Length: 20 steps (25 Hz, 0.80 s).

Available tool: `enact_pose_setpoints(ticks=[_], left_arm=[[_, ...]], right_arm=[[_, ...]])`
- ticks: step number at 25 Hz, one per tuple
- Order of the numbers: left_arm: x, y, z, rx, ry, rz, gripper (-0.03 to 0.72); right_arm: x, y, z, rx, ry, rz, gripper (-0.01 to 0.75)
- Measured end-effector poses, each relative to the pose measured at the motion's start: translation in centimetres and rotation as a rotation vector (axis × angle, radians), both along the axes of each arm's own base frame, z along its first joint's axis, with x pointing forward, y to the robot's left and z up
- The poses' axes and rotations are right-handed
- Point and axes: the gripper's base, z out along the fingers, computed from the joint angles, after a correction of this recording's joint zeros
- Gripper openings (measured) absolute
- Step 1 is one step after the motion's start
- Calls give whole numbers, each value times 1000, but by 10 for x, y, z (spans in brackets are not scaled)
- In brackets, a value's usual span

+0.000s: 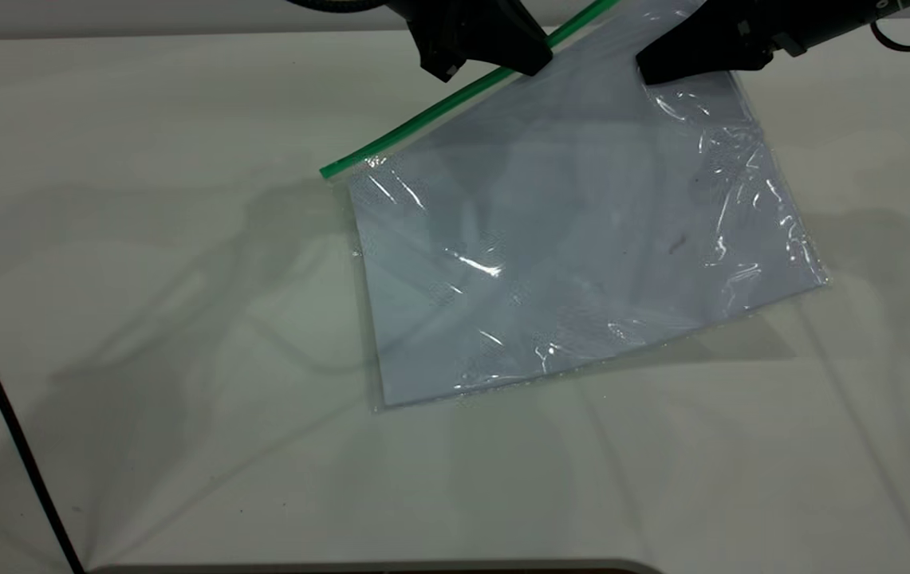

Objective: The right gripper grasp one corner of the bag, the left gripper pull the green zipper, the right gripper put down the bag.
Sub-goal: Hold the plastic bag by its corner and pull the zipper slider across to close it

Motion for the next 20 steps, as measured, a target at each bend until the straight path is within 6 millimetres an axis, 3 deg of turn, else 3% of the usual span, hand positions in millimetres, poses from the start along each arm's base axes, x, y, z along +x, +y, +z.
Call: enact_pose_setpoints(ticks=[4, 20], left_arm=[[2, 6, -2, 22, 11, 16, 54], [21, 65, -23, 118, 114, 132, 54]], right_arm=[[2, -4, 1, 21, 0, -24, 37], [7, -16, 1, 15, -8, -108, 37]])
